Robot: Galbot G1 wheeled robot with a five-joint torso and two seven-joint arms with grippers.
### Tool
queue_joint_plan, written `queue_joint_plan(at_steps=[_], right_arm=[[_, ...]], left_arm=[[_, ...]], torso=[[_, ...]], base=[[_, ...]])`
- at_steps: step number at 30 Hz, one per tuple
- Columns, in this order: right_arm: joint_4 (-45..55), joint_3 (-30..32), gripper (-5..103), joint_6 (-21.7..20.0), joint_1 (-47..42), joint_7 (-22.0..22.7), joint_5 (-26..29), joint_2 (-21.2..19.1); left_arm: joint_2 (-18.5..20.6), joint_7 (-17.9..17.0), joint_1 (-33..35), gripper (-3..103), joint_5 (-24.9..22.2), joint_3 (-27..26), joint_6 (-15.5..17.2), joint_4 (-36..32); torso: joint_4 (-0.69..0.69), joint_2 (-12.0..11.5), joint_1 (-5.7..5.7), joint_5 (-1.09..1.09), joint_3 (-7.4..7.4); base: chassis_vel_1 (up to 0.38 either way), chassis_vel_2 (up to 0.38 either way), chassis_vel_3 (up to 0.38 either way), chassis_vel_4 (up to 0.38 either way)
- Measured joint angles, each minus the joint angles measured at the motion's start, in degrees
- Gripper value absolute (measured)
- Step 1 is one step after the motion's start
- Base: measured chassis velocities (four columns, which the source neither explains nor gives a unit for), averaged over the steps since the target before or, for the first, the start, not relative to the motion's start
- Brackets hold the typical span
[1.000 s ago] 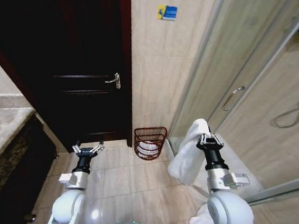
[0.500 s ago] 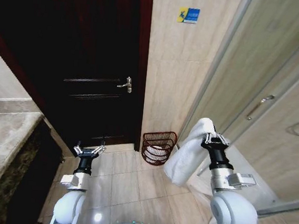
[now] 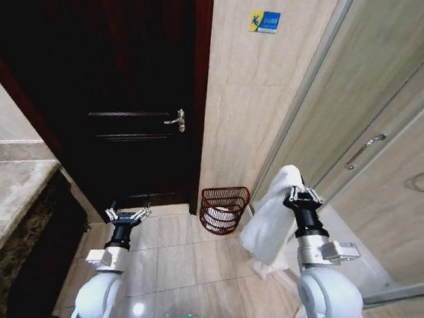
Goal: Discard the used towel into the hamper.
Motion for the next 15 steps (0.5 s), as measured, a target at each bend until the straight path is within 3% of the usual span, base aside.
queue_joint_plan(at_steps=[9,15], right_arm=[[-0.2,0.7,4,-0.3,0.1,-0.3,1.3,-1.3],[-4.0,1.4,4,-2.3,6.3,0.7,7.1,-4.3]], left_arm=[[-0.5,-1.4,-0.1,100,0.9,0.3,-0.7,0.3],[-1.4,-3.8,-0.3,100,2.2,0.1,-0.8,1.0]], torso=[[0.00,0.0,0.00,0.00,0.00],[0.00,0.0,-0.01,0.01,0.00]], base=[[0.008,0.012,0.007,0.006],[0.000,0.000,0.000,0.000]])
